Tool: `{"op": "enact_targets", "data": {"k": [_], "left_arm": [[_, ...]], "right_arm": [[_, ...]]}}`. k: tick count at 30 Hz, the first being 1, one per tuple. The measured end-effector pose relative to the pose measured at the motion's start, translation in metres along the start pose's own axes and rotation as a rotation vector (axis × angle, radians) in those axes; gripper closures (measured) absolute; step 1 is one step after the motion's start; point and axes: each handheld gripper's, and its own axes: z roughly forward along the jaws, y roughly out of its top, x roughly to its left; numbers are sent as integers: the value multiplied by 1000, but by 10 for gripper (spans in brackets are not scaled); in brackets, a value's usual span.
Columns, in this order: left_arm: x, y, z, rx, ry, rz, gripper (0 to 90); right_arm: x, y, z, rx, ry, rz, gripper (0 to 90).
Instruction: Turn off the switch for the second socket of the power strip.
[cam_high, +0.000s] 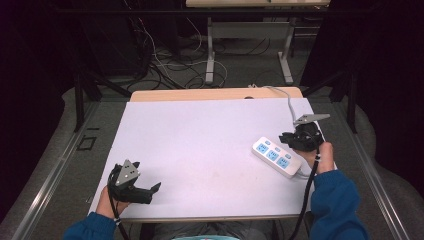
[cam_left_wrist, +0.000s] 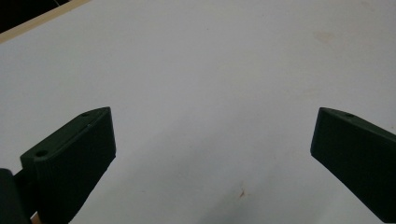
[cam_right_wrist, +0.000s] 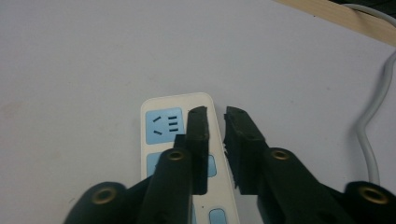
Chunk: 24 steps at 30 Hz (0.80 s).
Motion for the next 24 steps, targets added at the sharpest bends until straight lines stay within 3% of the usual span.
{"op": "enact_targets", "data": {"k": [3,24], "left_arm": [[0,0,0,-1,1,1,2],[0,0,0,-1,-4,0,2]], "right_arm": [[1,1,2,0,-21,4,900],[4,3,22,76,-55,0,900]]}}
